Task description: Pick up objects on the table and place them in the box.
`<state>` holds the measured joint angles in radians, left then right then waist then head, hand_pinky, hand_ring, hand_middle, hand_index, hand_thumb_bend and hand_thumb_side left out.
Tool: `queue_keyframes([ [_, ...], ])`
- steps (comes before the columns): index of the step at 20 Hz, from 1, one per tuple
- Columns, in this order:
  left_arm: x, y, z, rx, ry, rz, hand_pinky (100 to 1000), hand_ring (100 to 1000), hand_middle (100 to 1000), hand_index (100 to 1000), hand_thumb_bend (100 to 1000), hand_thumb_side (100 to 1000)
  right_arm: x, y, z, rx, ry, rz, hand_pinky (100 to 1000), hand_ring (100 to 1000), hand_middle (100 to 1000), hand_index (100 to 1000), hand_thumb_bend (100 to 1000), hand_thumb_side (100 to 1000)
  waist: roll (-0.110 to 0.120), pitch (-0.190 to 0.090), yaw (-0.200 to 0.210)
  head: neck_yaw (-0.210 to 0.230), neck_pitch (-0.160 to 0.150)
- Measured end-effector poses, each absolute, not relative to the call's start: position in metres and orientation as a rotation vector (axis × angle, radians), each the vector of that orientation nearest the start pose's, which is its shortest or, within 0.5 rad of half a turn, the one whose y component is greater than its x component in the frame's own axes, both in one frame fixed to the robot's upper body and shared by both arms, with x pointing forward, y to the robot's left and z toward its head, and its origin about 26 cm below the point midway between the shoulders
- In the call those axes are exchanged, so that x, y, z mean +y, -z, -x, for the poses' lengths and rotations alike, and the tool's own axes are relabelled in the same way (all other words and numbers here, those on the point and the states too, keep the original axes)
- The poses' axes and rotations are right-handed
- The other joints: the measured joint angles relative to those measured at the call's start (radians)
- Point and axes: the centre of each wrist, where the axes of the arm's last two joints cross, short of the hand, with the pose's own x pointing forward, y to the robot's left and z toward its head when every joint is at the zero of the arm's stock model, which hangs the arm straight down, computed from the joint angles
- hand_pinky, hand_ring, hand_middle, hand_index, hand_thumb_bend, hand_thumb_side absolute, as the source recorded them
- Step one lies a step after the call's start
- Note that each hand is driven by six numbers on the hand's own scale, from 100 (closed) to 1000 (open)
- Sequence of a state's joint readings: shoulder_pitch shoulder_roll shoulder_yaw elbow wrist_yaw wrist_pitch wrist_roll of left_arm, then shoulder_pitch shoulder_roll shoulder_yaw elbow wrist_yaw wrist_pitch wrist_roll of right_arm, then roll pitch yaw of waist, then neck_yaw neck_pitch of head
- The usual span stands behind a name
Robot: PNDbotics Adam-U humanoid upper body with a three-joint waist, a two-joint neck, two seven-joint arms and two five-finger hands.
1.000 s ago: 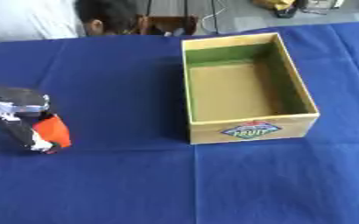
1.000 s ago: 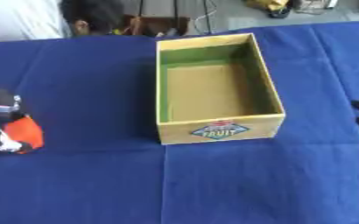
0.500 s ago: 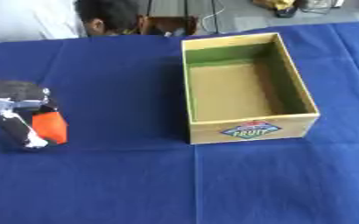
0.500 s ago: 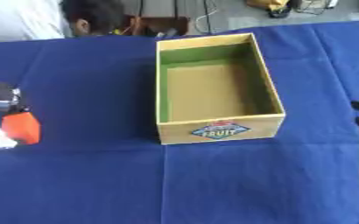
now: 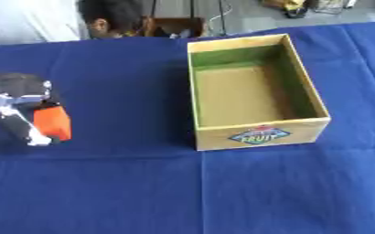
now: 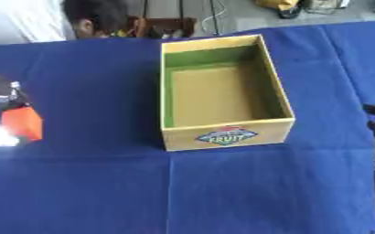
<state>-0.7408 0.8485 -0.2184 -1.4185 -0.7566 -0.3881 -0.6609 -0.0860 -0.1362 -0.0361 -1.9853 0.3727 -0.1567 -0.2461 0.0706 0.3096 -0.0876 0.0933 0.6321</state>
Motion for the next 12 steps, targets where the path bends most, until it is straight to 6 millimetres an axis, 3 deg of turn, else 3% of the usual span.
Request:
queue_keyframes([
  [4, 0.298, -0.315, -0.4, -1.398, 2.043, -1.036, 200, 428, 342, 503, 100, 190, -0.261, -0.125, -0.275, -2.243, -0.131, 0.604, 835, 951, 751, 943, 100, 1000, 0.003, -0.011, 0.0, -0.002, 0.018],
  [5, 0.288, -0.321, -0.4, -1.431, 2.051, -1.036, 199, 426, 342, 501, 100, 317, -0.261, -0.125, -0.275, -2.244, -0.132, 0.604, 835, 951, 751, 943, 100, 1000, 0.003, -0.012, -0.001, -0.002, 0.022],
  [6, 0.279, -0.325, -0.401, -1.46, 2.056, -1.033, 199, 426, 340, 501, 100, 188, -0.261, -0.125, -0.275, -2.246, -0.133, 0.604, 835, 951, 751, 943, 100, 1000, 0.004, -0.013, -0.003, -0.003, 0.025],
  [12, 0.218, -0.351, -0.404, -1.669, 2.074, -1.017, 193, 418, 336, 494, 100, 187, -0.261, -0.125, -0.275, -2.259, -0.137, 0.588, 834, 949, 750, 942, 100, 1000, 0.011, -0.02, -0.021, 0.003, 0.029],
])
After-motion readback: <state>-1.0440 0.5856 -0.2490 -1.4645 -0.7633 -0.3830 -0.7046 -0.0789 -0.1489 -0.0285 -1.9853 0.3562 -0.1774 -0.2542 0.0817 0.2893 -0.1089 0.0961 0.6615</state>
